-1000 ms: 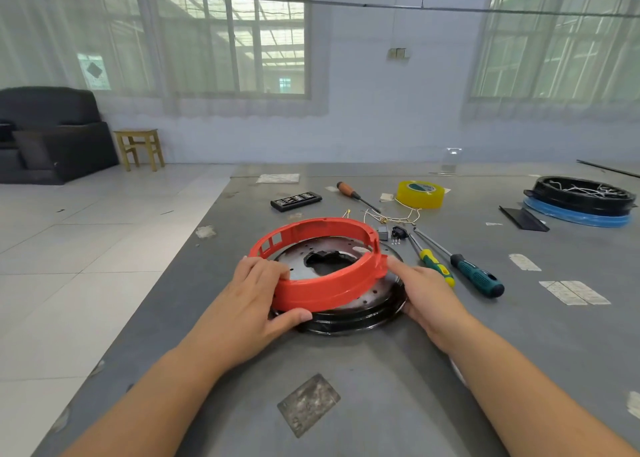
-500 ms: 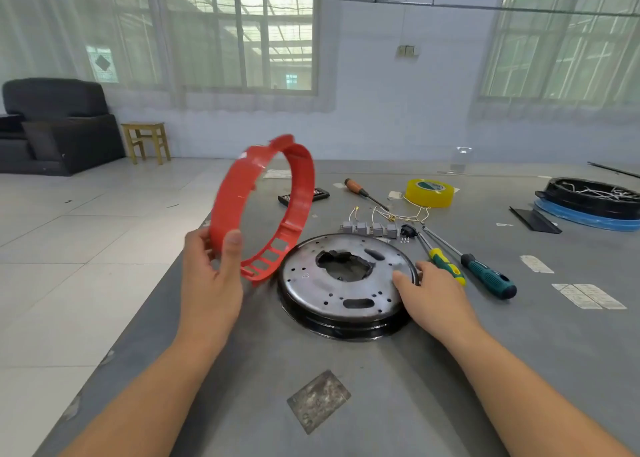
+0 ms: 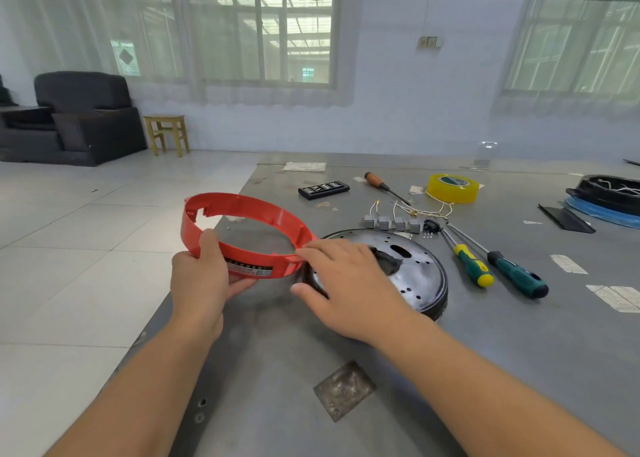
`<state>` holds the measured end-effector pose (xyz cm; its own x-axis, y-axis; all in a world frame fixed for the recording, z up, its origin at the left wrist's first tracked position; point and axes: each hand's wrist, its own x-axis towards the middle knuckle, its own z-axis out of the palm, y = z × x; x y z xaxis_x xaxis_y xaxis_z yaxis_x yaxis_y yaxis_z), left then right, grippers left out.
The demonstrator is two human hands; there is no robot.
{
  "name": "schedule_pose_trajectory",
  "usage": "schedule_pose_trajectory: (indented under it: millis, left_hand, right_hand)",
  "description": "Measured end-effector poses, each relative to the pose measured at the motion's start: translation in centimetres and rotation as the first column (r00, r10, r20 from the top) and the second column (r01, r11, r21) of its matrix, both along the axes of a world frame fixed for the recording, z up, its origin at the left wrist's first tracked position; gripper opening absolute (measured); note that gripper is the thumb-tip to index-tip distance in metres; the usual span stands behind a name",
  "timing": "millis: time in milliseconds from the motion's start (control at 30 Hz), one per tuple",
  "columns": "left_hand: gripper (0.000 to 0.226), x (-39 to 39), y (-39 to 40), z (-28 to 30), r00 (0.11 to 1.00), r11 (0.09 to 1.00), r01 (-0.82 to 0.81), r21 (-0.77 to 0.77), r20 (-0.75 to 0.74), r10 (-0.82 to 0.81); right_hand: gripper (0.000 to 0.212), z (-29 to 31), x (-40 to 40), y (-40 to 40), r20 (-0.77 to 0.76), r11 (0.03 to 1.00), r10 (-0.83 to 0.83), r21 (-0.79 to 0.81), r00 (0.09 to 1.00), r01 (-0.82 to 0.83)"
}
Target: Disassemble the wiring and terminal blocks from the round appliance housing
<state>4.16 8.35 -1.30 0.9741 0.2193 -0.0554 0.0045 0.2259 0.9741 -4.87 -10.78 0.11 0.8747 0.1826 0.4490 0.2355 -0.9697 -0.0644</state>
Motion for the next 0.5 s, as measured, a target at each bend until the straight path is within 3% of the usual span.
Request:
schedule_pose_trajectory:
  millis: [133,233,300,400,500]
  left_hand:
    - [0.035,-0.4,0.2,0.1,0.998,0.996,0.038,0.081,-0.054,-0.034]
    - [0.04,-0.6,0.3,0.2,0.996,0.947,0.03,0.318,-0.084,-0.004]
    - [0.044,-0.7,0.4,-0.1,0.999,0.859,-0.028,0.512,-0.017,0.042]
    - [0.071,-0.8,0.3,-0.3,0.997,0.728,-0.03,0.685,0.072,-0.026]
    - [0.065,-1.1,0.0,-0.1,0.986,0.473,-0.062,0.879,0.129,-0.11]
  right_hand:
    - [0.048,-0.2,2.2,2.8,-0.032,0.997,-0.03,-0.075,0.999,0.028]
    - [0.025,-1.0,3.0,3.5,0.053,0.982,-0.113,-0.148,0.992,0.12]
    - [0.011,-1.5,3.2,3.6,0.095,0.976,-0.13,-0.161,0.987,0.145]
    - [0.014,-1.9,3.3,3.3,0.104,0.97,-0.153,-0.175,0.983,0.17]
    - [0.014,-2.0,3.1,2.9,0.116,0.97,-0.135,-0.188,0.984,0.155]
